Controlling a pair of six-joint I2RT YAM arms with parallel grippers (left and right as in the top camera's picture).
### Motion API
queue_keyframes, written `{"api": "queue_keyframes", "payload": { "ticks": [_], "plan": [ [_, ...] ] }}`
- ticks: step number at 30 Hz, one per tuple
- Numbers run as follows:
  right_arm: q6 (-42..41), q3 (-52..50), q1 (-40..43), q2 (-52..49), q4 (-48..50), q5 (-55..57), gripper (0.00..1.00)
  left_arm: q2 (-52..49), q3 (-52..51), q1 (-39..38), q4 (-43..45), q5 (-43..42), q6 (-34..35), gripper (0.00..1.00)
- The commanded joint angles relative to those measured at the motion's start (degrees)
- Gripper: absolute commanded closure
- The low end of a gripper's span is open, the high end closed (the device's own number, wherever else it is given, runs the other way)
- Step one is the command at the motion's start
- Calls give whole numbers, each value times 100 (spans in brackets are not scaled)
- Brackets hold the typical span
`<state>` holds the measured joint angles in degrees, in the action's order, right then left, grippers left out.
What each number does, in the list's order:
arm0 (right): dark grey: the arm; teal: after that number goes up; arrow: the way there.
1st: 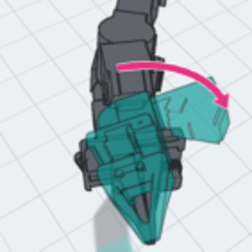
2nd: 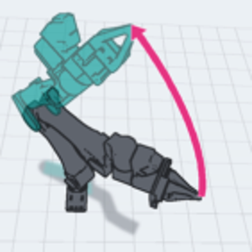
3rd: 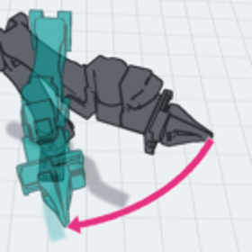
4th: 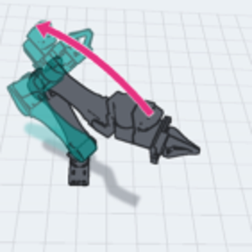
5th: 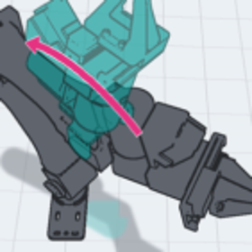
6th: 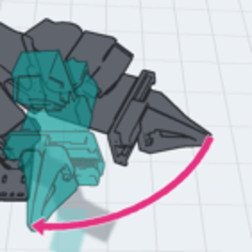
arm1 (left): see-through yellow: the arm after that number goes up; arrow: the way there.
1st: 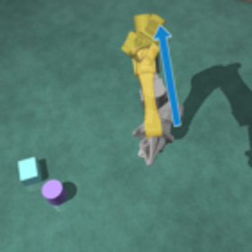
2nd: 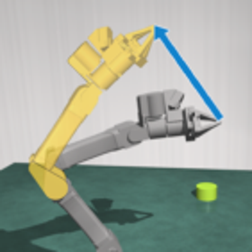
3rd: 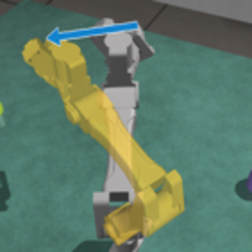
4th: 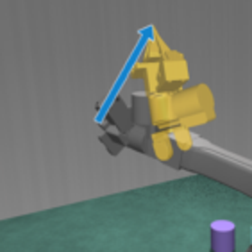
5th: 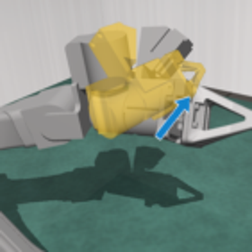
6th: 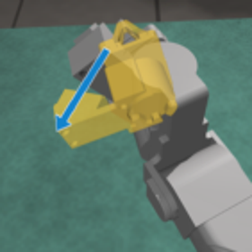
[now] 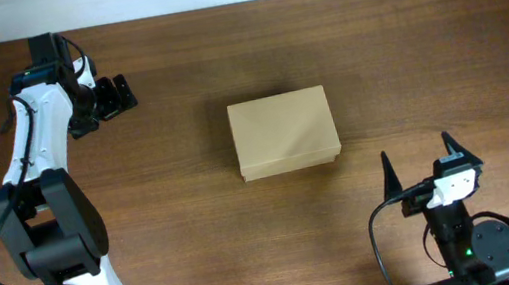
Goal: Pack container
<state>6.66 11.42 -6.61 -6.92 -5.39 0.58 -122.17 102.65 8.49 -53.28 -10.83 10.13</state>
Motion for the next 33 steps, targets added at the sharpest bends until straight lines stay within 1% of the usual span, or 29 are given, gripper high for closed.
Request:
{"api": "queue_keyframes", "payload": {
  "ticks": [1, 6, 11, 15, 20, 33],
  "plan": [
    [42, -181, 44, 238, 50, -11, 1, 35, 57, 4, 4, 39, -31, 0],
    [42, -452, 44, 684, -28, 9, 1, 35, 57, 4, 4, 39, -31, 0],
    [42, -479, 111, 678, -315, 9, 1, 35, 57, 4, 4, 39, -33, 0],
    [42, -479, 146, 678, -831, 9, 1, 35, 57, 4, 4, 39, -31, 0],
    [42, -483, 144, 673, -1711, 9, 0, 35, 57, 4, 4, 39, -31, 0],
    [42, -483, 144, 651, -1694, 9, 1, 37, 57, 4, 0, 83, -33, 0]
  ]
}}
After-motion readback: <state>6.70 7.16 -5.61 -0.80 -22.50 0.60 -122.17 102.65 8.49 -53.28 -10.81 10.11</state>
